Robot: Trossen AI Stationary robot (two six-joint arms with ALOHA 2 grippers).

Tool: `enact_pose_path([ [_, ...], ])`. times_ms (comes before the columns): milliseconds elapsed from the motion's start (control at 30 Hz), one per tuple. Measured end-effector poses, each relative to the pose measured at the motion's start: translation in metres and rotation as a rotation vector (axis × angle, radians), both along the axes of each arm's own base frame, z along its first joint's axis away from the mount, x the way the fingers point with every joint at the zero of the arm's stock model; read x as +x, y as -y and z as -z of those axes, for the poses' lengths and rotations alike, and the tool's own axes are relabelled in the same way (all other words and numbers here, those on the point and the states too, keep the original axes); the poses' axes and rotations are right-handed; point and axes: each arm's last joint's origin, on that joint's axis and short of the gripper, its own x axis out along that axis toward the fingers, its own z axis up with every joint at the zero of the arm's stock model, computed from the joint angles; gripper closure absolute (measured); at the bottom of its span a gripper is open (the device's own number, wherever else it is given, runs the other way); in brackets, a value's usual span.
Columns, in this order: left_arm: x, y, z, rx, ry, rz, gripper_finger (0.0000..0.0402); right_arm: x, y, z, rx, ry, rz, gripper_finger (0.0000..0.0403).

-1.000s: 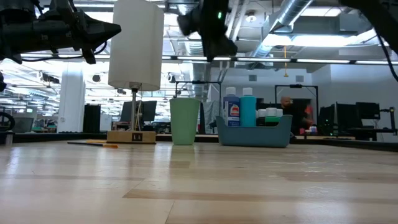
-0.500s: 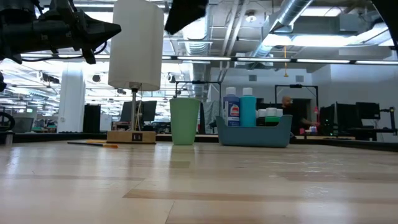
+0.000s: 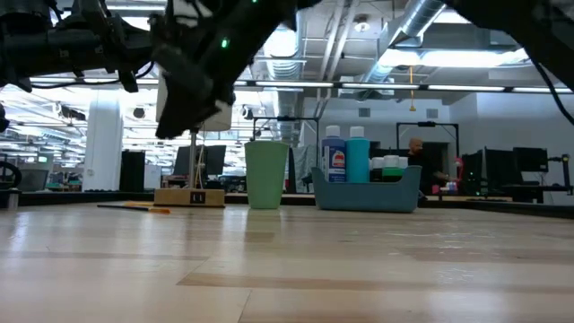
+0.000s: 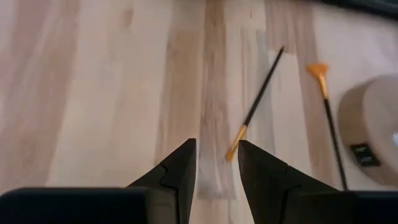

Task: Pick & Place Paint Supplies
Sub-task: Put the bottom gold paint brush into the green cup

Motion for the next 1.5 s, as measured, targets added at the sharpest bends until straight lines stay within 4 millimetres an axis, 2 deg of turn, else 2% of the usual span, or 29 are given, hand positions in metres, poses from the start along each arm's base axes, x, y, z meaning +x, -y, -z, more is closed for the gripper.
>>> enact_pose_path([
  [167, 0.0, 0.0, 0.0, 0.0, 0.0, 0.0, 0.0399, 0.009, 0.015, 0.025, 0.036, 0.0, 0.071, 0.0289],
  [333, 0.0, 0.0, 0.0, 0.0, 0.0, 0.0, 0.0399, 0.014, 0.031, 0.041, 0.056, -0.003, 0.121, 0.0289],
  [533, 0.0, 0.0, 0.0, 0.0, 0.0, 0.0, 0.0399, 0.016, 0.045, 0.039, 0.126, 0.023, 0.134, 0.0289],
  [700, 0.0, 0.0, 0.0, 0.0, 0.0, 0.0, 0.0399, 0.017, 0.045, 0.039, 0.145, 0.042, 0.137, 0.0289],
  [800, 0.0, 0.0, 0.0, 0.0, 0.0, 0.0, 0.0399, 0.023, 0.042, 0.058, 0.146, 0.042, 0.131, 0.0289],
  [867, 0.0, 0.0, 0.0, 0.0, 0.0, 0.0, 0.0399, 0.021, 0.042, 0.076, 0.142, -0.025, 0.137, 0.0289],
  [933, 0.0, 0.0, 0.0, 0.0, 0.0, 0.0, 0.0399, 0.026, 0.043, 0.087, 0.152, 0.002, 0.147, 0.0289],
  [1200, 0.0, 0.0, 0.0, 0.0, 0.0, 0.0, 0.0399, 0.025, 0.051, 0.097, 0.163, -0.026, 0.182, 0.0291],
  [1300, 0.0, 0.0, 0.0, 0.0, 0.0, 0.0, 0.0399, 0.024, 0.051, 0.097, 0.165, -0.036, 0.19, 0.0304],
  [1500, 0.0, 0.0, 0.0, 0.0, 0.0, 0.0, 0.0399, 0.019, 0.047, 0.1, 0.138, -0.103, 0.202, 0.0359],
])
